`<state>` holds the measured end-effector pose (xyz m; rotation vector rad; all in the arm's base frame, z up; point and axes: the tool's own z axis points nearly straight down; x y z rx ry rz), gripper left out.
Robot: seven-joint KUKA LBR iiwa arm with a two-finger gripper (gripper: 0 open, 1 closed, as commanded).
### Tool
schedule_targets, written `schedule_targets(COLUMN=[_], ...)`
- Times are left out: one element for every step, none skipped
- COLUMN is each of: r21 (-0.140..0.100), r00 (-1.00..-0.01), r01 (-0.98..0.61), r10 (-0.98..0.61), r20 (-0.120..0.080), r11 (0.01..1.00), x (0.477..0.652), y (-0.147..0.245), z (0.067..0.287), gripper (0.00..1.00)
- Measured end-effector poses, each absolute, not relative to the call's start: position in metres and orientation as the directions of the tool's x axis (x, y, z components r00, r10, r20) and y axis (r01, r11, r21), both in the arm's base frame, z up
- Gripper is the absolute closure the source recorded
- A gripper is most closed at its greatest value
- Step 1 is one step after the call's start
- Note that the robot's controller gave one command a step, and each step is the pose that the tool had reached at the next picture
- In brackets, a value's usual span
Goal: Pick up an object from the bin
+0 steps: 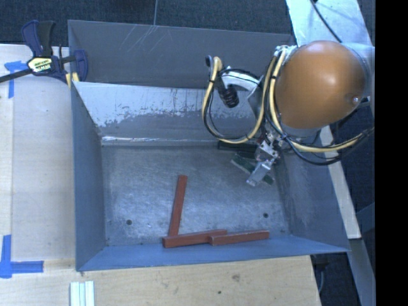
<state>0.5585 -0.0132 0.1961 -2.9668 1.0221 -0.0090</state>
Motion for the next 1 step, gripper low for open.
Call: schedule_targets(r21=[-0.008], r00=[0.789], r01=[-0.614], r10=[-0.614], r20=[0.006], r11=[-0.789], x=[0.5868], y=[0.0104], z=[0.2800], gripper=[1.00])
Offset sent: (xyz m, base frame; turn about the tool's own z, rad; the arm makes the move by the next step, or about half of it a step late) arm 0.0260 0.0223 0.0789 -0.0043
